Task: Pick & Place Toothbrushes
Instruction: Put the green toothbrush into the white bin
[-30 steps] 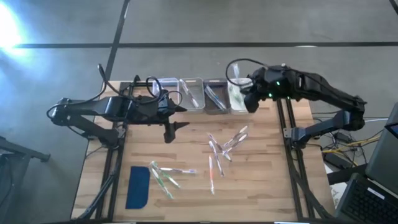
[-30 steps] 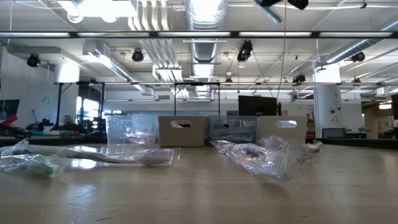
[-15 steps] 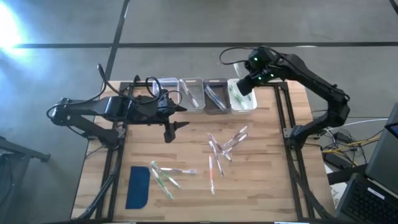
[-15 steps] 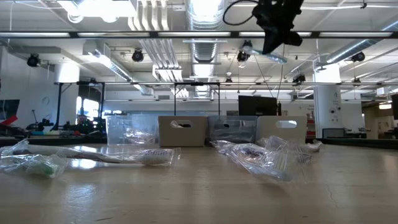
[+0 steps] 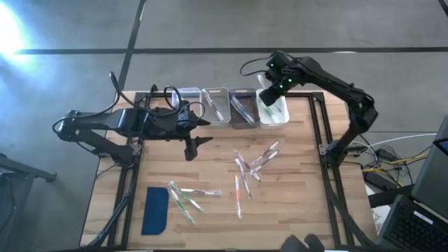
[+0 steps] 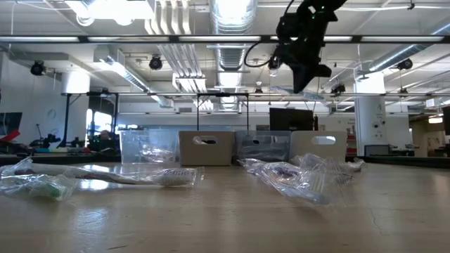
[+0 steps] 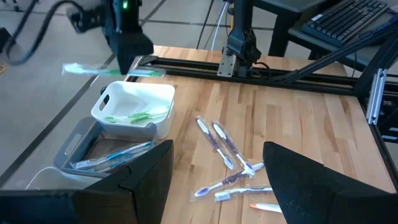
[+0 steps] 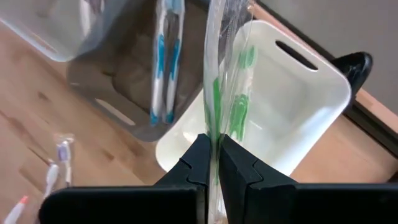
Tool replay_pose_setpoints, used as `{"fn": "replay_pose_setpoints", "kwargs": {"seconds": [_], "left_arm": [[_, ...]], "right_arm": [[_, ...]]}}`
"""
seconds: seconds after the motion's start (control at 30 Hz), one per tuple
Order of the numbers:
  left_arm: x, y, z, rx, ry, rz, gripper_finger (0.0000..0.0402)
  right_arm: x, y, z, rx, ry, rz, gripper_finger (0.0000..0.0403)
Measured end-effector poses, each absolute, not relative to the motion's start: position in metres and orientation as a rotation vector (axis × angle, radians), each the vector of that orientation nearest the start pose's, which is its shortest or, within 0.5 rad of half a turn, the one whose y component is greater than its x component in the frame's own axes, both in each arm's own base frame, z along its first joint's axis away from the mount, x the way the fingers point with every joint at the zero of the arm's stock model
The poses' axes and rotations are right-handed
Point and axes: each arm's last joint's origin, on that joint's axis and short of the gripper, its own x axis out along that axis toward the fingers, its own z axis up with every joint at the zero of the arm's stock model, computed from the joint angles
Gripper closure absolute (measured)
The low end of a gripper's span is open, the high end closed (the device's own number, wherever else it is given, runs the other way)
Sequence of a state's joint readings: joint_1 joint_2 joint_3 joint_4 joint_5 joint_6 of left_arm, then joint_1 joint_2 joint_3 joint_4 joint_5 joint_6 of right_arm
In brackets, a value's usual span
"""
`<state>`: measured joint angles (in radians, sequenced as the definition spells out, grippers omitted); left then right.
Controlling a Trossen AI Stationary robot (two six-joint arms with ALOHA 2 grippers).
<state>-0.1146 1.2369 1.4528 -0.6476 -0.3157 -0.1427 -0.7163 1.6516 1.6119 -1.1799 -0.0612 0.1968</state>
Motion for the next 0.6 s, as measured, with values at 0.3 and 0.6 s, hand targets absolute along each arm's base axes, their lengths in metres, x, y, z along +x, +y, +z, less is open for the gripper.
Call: {"fn": "replay_pose_setpoints", "kwargs": {"seconds": [0.3, 0.6], "left_arm": [[0.246, -0.019, 0.424, -0.048, 0.407, 0.227, 0.0149], [0.246, -0.019, 0.424, -0.047, 0.409, 0.228, 0.0149]], "right_arm": [[0.253, -0.228, 0.294, 0.645, 1.226, -0.66, 0.039], [0.255, -0.242, 0.272, 0.662, 1.29, -0.657, 0.039]]}}
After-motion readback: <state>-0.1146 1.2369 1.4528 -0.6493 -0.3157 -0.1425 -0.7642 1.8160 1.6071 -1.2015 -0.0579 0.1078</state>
